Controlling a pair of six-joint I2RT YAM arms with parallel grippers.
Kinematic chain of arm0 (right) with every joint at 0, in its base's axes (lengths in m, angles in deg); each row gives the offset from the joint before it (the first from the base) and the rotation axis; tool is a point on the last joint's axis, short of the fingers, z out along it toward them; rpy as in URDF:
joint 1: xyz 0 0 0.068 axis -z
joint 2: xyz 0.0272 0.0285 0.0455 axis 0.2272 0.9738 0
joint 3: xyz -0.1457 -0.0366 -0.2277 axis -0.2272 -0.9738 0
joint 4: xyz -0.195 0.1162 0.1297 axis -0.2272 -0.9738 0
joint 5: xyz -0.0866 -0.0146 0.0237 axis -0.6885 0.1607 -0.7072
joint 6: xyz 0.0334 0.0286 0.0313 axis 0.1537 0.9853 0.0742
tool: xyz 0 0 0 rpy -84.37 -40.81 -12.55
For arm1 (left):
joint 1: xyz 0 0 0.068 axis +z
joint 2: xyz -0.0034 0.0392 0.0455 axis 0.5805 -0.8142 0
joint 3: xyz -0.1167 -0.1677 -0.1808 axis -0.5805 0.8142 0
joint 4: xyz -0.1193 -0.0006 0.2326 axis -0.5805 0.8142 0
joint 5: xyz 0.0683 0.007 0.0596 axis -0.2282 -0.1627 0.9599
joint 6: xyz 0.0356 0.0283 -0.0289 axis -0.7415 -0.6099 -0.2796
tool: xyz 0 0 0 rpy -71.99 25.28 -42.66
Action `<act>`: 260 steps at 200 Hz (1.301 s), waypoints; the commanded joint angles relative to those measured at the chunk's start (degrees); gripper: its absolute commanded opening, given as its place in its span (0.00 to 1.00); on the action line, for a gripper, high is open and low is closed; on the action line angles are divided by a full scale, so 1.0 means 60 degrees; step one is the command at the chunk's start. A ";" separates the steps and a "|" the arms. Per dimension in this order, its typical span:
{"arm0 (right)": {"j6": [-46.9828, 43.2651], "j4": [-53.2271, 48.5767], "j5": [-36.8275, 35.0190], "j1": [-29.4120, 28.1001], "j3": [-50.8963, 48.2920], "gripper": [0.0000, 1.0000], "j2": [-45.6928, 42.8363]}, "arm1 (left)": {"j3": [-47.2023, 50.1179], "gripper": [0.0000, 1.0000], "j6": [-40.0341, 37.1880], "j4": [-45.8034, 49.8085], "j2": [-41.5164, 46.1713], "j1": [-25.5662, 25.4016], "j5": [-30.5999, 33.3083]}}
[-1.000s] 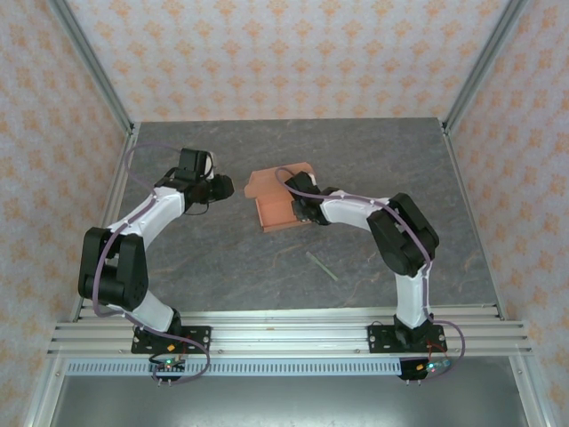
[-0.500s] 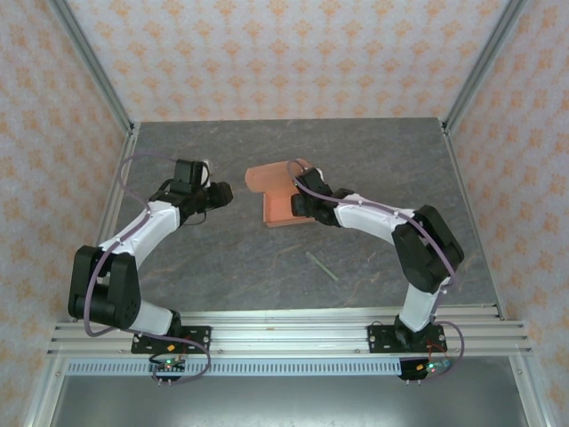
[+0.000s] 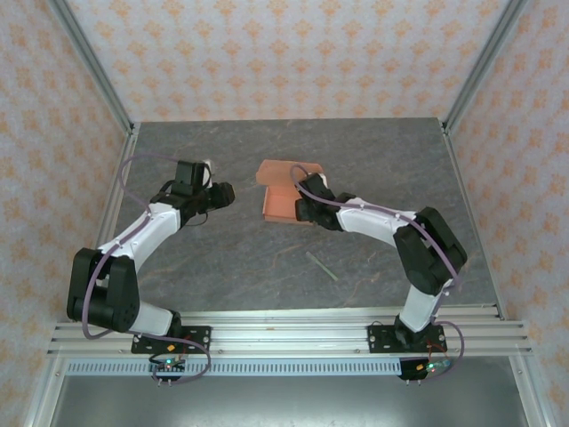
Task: Fold the paper box
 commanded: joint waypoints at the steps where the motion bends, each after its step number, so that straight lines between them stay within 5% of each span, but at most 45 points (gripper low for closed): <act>1: -0.0085 -0.0003 0.0056 -0.0182 -0.0532 0.60 -0.1095 | 0.0276 0.44 0.0061 -0.0232 0.0556 -0.0120 0.0376; 54: 0.0090 -0.1433 0.0688 -0.1078 -0.1950 0.61 -0.3071 | 0.1020 0.49 0.0416 -0.0541 0.1608 -0.0277 0.0333; 111: 0.0772 -0.2745 0.1828 -0.1582 -0.2588 0.57 -0.2729 | 0.1433 0.51 0.0296 -0.0243 0.2052 -0.0301 0.0304; 260: -0.0507 -0.3163 0.1607 -0.1585 -0.1703 0.11 -0.1369 | 0.1416 0.53 -0.0025 0.0122 0.2271 -0.0331 0.0458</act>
